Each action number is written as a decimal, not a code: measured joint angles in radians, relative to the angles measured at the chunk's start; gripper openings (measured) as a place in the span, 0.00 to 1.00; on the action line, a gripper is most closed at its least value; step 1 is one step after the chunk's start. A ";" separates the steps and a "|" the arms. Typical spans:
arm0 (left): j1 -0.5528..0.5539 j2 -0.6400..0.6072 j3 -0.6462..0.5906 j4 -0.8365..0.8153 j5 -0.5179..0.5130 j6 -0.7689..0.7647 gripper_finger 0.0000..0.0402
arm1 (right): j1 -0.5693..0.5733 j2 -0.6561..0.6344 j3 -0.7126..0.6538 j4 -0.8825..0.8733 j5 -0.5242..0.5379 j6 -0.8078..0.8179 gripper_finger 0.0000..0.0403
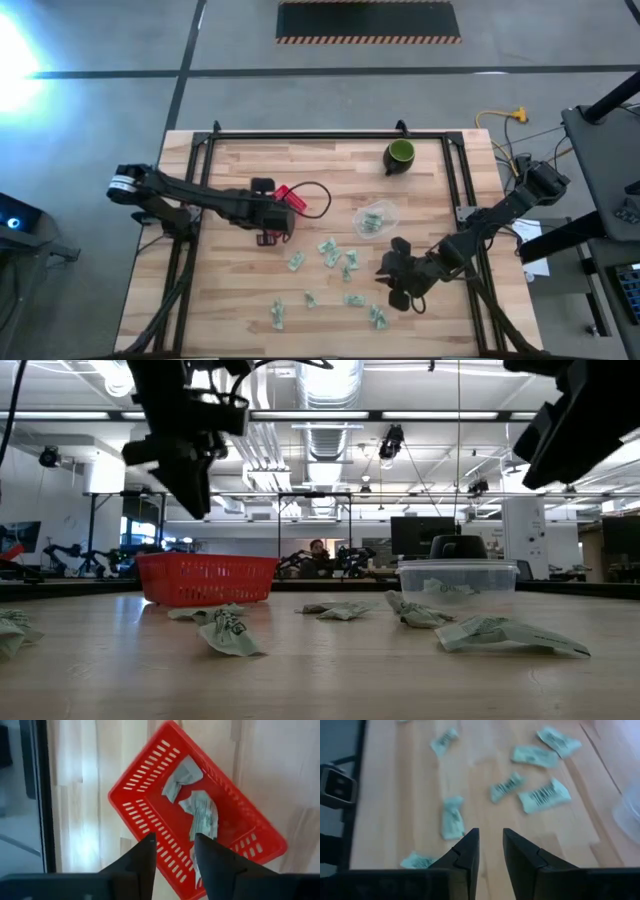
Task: Pick and place items into bin
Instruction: Put the stevia packet into the transparent bin
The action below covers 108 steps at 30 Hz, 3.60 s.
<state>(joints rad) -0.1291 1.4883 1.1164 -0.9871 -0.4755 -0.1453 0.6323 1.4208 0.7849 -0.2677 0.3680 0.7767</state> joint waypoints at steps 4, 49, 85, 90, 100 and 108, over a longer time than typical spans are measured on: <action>-0.008 -0.036 0.040 0.000 0.033 -0.106 0.29 | -0.001 0.000 0.000 0.065 0.001 -0.086 0.21; -0.201 -0.146 0.060 0.153 0.024 -0.421 0.29 | -0.133 0.283 0.066 0.334 -0.343 -0.306 0.47; -0.220 -0.158 0.058 0.146 0.032 -0.394 0.29 | -0.069 0.445 0.195 0.129 -0.230 -0.154 0.45; -0.220 -0.158 0.059 0.149 0.032 -0.394 0.29 | -0.056 0.447 0.193 0.151 -0.210 -0.192 0.43; -0.221 -0.157 0.058 0.161 0.032 -0.394 0.29 | -0.056 0.447 0.193 0.186 -0.208 -0.215 0.42; -0.221 -0.157 0.057 0.170 0.032 -0.394 0.29 | -0.055 0.447 0.193 0.188 -0.184 -0.208 0.42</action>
<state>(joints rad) -0.3500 1.3315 1.1736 -0.8173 -0.4431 -0.5392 0.5770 1.8675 0.9775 -0.0799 0.1837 0.5689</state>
